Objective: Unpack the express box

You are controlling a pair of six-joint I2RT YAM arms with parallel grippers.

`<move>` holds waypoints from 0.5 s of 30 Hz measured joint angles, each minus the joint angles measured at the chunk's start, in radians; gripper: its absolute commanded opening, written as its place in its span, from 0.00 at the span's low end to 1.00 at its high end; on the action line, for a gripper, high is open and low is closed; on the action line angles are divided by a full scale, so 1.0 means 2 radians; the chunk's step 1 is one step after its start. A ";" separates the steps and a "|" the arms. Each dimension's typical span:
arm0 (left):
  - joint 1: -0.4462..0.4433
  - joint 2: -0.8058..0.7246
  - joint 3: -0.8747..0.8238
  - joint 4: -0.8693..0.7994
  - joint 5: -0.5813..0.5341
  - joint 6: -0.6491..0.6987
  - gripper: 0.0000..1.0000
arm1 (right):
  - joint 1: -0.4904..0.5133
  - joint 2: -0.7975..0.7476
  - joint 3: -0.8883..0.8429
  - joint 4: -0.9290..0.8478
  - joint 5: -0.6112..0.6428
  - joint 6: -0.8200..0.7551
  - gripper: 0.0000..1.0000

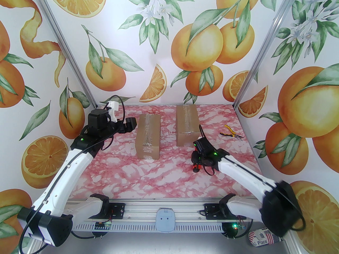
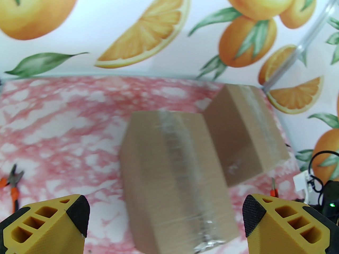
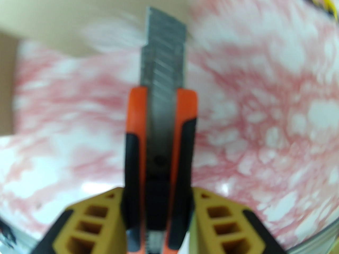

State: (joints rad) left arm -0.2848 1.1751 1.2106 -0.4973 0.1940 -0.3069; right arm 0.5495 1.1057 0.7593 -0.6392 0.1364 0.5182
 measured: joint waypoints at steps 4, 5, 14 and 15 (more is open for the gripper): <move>-0.043 0.030 0.045 -0.006 0.023 0.002 0.97 | 0.023 -0.056 0.030 -0.010 0.001 -0.043 0.31; -0.054 0.039 0.057 -0.008 0.029 0.002 0.96 | 0.027 -0.064 0.039 -0.012 0.002 -0.052 0.31; -0.141 0.098 0.131 -0.019 0.070 0.018 0.92 | 0.049 -0.075 0.107 -0.030 0.031 -0.140 0.29; -0.147 0.102 0.134 -0.019 0.074 0.018 0.91 | 0.054 -0.075 0.111 -0.030 0.035 -0.152 0.29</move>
State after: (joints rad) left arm -0.5789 1.3796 1.4780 -0.5354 0.3428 -0.2703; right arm 0.6575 0.9562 0.9810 -0.6998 0.2058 0.2150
